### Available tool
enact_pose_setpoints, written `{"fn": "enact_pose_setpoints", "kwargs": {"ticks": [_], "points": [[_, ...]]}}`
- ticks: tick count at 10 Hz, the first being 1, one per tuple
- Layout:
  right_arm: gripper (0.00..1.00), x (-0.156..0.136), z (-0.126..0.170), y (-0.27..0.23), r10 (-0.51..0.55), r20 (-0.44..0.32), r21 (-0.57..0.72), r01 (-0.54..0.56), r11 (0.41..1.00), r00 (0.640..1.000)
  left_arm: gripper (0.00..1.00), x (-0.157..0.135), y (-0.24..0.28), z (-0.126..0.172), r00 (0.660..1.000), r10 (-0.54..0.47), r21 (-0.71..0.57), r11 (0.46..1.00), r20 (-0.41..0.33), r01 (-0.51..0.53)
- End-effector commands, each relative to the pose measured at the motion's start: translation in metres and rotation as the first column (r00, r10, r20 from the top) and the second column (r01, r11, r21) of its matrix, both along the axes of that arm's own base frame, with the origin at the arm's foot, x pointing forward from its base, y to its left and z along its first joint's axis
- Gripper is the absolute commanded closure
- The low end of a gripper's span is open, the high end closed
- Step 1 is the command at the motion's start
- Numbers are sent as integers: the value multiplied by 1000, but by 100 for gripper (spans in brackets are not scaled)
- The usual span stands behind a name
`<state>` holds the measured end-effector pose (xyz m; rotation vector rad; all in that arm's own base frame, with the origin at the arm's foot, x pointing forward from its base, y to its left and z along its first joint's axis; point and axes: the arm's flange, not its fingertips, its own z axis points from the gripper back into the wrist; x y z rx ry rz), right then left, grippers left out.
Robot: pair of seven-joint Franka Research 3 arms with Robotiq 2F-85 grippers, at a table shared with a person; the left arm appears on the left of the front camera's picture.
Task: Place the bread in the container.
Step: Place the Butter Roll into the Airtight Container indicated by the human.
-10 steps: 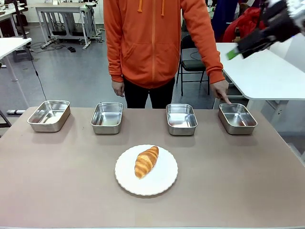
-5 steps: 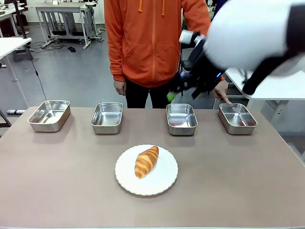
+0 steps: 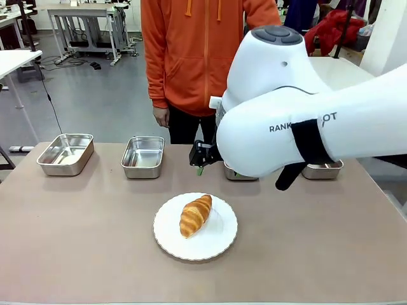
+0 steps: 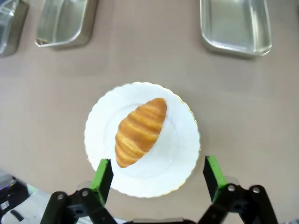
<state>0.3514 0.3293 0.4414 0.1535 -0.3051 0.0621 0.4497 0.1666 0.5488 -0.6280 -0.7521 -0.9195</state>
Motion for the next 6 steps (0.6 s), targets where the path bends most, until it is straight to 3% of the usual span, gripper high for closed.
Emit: {"fn": "enact_pose_setpoints", "kwargs": {"ticks": [1, 4, 5, 6], "points": [[0, -6, -2, -11, 10, 45, -39, -9, 999, 999, 0, -1, -1, 3, 1000, 9, 3, 1000, 1, -9], [0, -6, -2, -11, 10, 45, -39, -9, 999, 999, 0, -1, -1, 3, 1000, 9, 3, 1000, 1, -9], [0, -3, -2, -9, 12, 14, -27, -11, 1000, 1000, 0, -1, -1, 3, 1000, 9, 3, 1000, 1, -9], [0, -4, -7, 13, -43, -1, -26, 43, 999, 999, 0, -1, -1, 3, 1000, 9, 3, 1000, 1, -9]]}}
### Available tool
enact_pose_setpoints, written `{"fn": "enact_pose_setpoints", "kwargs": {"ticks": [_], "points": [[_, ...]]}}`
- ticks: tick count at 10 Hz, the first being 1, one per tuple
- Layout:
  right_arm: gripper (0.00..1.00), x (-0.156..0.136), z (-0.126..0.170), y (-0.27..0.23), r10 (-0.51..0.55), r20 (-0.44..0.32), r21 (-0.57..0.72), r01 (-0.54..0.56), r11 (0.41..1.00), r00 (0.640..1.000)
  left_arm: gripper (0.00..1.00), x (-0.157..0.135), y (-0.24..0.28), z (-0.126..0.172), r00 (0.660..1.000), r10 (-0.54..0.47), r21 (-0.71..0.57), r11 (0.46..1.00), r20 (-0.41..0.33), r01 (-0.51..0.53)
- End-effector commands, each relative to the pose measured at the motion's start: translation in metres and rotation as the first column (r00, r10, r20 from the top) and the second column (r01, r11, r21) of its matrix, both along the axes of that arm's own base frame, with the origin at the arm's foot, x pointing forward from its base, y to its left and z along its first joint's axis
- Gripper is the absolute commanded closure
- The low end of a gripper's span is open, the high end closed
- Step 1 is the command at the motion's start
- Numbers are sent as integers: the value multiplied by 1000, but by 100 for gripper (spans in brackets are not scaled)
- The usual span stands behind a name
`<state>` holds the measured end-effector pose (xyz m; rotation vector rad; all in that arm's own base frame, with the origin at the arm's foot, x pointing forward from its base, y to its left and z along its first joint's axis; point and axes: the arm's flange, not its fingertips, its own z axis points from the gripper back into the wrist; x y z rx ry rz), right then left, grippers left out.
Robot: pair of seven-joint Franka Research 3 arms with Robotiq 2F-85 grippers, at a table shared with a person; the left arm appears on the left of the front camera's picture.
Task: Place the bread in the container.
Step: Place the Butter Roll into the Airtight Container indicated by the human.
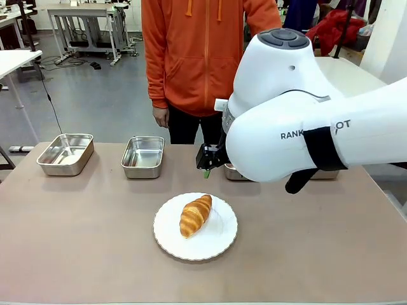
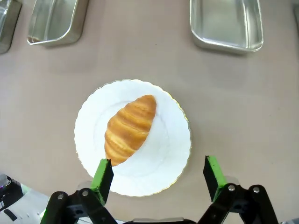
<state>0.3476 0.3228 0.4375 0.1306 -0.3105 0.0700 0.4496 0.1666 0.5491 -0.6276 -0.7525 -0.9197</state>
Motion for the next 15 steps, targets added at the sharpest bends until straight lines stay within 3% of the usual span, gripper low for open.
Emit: {"fn": "enact_pose_setpoints", "kwargs": {"ticks": [1, 4, 5, 8, 15], "points": [[0, 0, -8, 32, -90, -20, 9, 90, 996, 996, 0, -1, -1, 3, 1000, 9, 3, 1000, 1, -9], [0, 2, -32, 61, -217, -118, 39, 223, 974, 969, 0, -1, -1, 3, 1000, 9, 3, 1000, 1, -9], [0, 2, -40, 69, -240, -109, 32, 245, 969, 965, 0, -1, -1, 3, 1000, 9, 3, 1000, 1, -9], [0, 13, -62, 86, -274, -210, 17, 283, 959, 939, 0, -1, -1, 3, 1000, 9, 3, 1000, 1, -9], [0, 27, -99, 93, -394, -259, -45, 396, 917, 882, 0, -1, -1, 3, 1000, 9, 3, 1000, 1, -9]]}}
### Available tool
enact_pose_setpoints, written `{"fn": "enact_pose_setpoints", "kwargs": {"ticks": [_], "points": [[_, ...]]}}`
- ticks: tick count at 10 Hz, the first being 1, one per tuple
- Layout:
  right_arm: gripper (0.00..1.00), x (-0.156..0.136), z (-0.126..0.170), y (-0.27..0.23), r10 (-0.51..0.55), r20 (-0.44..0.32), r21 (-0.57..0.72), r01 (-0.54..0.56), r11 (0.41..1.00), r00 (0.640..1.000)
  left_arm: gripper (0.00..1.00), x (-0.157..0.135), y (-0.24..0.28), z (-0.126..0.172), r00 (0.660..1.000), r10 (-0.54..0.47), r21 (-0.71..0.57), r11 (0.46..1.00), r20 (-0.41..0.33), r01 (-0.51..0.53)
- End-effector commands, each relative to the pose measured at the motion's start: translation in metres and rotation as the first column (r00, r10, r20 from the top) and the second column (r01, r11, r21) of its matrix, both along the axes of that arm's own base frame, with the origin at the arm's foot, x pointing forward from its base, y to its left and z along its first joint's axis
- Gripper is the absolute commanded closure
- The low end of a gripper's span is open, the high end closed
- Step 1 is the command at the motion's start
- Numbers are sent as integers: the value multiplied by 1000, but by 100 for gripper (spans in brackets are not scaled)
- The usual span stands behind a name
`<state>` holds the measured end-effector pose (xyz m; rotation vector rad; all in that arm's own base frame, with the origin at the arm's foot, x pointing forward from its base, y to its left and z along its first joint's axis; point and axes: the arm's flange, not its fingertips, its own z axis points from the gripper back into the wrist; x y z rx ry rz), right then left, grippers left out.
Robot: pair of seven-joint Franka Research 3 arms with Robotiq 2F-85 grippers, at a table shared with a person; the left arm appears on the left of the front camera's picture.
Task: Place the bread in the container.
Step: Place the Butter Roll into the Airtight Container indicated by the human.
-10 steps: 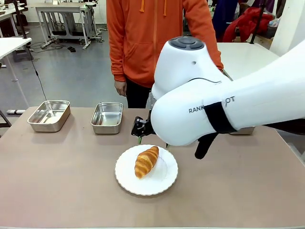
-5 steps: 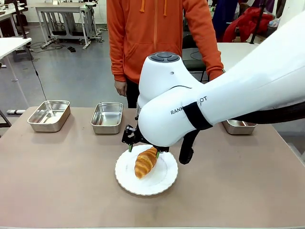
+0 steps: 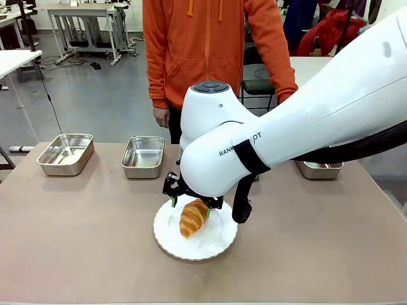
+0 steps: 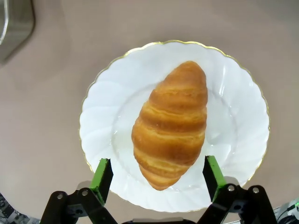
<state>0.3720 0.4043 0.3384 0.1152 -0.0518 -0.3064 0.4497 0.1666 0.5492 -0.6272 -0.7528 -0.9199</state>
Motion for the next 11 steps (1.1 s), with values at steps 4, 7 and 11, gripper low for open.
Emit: {"fn": "enact_pose_setpoints", "kwargs": {"ticks": [4, 7, 11], "points": [[0, 5, -16, 8, -75, 1, -55, 75, 996, 997, 0, -1, -1, 2, 1000, 9, 3, 1000, 0, -9], [0, 8, -27, 6, -85, -14, -66, 84, 994, 996, 0, -1, -1, 2, 1000, 9, 3, 1000, 0, -9], [0, 12, -36, 8, -93, -1, -62, 92, 994, 996, 0, -1, -1, 2, 1000, 9, 3, 1000, 0, -9]]}}
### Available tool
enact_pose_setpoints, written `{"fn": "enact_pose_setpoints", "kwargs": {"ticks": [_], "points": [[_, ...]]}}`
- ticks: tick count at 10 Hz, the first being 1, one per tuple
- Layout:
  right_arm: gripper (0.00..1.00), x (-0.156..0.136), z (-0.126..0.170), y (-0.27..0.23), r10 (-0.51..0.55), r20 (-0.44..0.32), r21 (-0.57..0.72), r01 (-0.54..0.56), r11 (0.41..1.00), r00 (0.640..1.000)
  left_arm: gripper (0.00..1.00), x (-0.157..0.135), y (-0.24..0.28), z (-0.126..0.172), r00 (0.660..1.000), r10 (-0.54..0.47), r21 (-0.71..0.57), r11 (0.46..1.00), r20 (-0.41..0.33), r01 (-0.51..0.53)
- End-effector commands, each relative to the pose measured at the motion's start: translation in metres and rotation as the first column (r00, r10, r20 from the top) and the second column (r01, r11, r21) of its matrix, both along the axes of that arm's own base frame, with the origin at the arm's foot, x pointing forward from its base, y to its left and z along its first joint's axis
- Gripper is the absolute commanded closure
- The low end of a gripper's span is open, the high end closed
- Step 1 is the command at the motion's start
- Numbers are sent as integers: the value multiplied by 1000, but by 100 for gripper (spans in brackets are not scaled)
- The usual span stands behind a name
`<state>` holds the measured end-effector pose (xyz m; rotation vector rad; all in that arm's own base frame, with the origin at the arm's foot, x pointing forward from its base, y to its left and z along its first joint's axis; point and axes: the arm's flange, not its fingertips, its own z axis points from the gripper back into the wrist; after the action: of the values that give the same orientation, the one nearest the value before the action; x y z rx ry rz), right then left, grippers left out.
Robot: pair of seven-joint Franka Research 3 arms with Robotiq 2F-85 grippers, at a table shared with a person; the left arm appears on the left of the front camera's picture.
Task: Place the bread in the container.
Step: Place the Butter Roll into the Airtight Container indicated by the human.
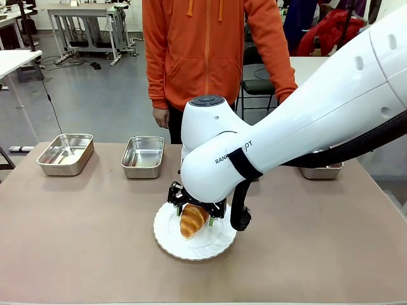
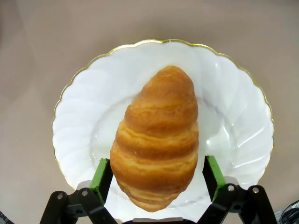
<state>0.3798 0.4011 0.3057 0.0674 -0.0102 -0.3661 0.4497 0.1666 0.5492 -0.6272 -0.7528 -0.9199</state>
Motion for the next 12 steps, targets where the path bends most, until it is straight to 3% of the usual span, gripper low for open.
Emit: {"fn": "enact_pose_setpoints", "kwargs": {"ticks": [1, 2, 7, 8, 9, 12], "points": [[0, 5, -5, 12, -35, 50, -23, 36, 999, 998, 0, -1, -1, 2, 1000, 9, 3, 1000, 0, -9], [0, 7, -6, 13, -36, 48, -25, 37, 999, 998, 0, -1, -1, 2, 1000, 9, 3, 1000, 0, -9], [51, 8, -7, 15, -32, 26, -37, 33, 999, 999, 0, -1, -1, 2, 1000, 9, 3, 1000, 0, -9], [51, 3, -4, 19, 56, -5, -63, -56, 996, 998, 0, -1, -1, 2, 1000, 9, 3, 1000, 0, -9], [51, 6, -4, 6, -4, 7, -5, 4, 1000, 1000, 0, -1, -1, 2, 1000, 9, 3, 1000, 0, -9], [51, 6, -4, 6, -4, 7, -5, 4, 1000, 1000, 0, -1, -1, 2, 1000, 9, 3, 1000, 0, -9]]}}
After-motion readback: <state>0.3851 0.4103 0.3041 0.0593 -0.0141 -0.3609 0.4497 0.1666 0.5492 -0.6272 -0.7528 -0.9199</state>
